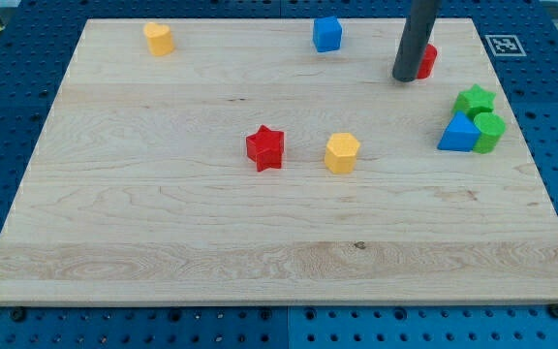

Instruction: Drag the red circle to the top right of the board

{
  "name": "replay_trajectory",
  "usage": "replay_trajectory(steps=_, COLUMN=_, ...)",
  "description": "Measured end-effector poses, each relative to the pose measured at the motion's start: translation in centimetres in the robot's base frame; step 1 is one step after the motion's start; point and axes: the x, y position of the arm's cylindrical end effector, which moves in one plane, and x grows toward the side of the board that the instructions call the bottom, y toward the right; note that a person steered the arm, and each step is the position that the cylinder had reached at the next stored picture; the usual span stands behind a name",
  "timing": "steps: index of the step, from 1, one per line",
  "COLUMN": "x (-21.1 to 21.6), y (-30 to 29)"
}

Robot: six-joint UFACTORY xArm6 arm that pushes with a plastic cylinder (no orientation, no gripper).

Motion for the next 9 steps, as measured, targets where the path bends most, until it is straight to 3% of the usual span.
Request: replay_trajectory(steps=9, x=-4.2, y=3.3)
